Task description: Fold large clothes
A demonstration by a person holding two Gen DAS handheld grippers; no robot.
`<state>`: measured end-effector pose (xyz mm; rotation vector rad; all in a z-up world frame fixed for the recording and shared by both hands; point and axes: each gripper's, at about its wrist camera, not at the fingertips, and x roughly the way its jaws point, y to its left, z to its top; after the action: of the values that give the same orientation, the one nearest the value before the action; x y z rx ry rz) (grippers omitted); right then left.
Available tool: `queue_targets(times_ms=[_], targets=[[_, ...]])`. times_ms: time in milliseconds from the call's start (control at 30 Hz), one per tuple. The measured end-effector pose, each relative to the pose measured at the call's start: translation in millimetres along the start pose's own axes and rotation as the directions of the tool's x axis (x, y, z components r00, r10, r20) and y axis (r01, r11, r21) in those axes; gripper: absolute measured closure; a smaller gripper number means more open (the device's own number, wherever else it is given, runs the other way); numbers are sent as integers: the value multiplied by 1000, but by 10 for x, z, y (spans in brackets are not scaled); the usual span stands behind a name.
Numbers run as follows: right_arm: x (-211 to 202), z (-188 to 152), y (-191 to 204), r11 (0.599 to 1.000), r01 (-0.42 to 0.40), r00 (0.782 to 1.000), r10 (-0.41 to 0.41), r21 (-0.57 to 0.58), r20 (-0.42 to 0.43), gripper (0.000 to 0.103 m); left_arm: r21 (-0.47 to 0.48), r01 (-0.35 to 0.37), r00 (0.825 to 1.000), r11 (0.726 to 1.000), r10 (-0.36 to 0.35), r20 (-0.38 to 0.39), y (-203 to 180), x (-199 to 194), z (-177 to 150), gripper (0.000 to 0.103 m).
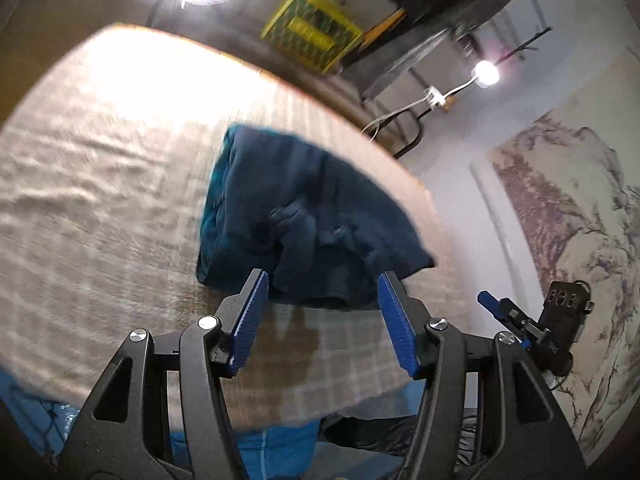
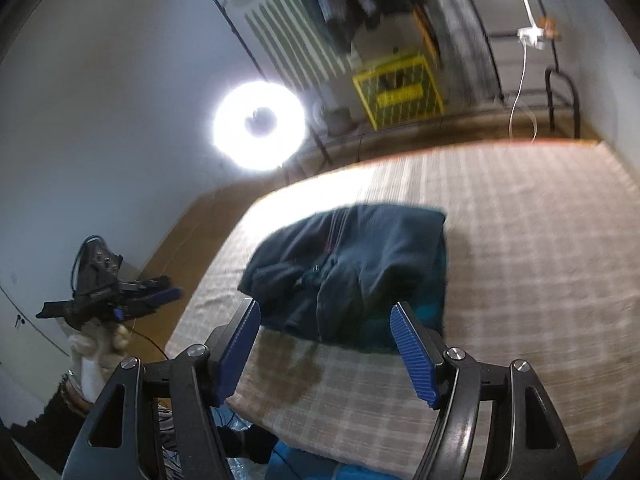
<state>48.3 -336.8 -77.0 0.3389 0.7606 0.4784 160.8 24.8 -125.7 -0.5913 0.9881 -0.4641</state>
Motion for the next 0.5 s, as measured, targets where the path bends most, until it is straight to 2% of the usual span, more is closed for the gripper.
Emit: queue_targets(times_ms=[133,200,367,400,433,467,500], targets=[[537,-58,-44,1000,-2,996,4,30,-87,31,-65,-10,995,998,4,-95,240,579,18,44],[778,-92,-74,999,-6,992,12,50,-126,31,-81,-15,993,997,6,-115,328,745,40,44],[1285,-140,-243,995,28,978,-7,96,-209,31,-91,2,996,996,-11,-93,459,951,62,45],[1356,-145,-272,994,26,976,-3,103,-218,34,-80,10,997,997,-16,-82,456,959,59,65],[1401,-146,-294,994,21,974,3,105,-225,46,-70,18,996,997,-24,-85,439,968,57,97],[1443,-143,-309,994,12,972,14,105,-236,57,-67,31,995,997,-38,-97,429,982,33,96],[1481,-146,-324,994,-4,967,32,112,-252,76,-74,42,995,996,-49,-87,419,950,18,96]])
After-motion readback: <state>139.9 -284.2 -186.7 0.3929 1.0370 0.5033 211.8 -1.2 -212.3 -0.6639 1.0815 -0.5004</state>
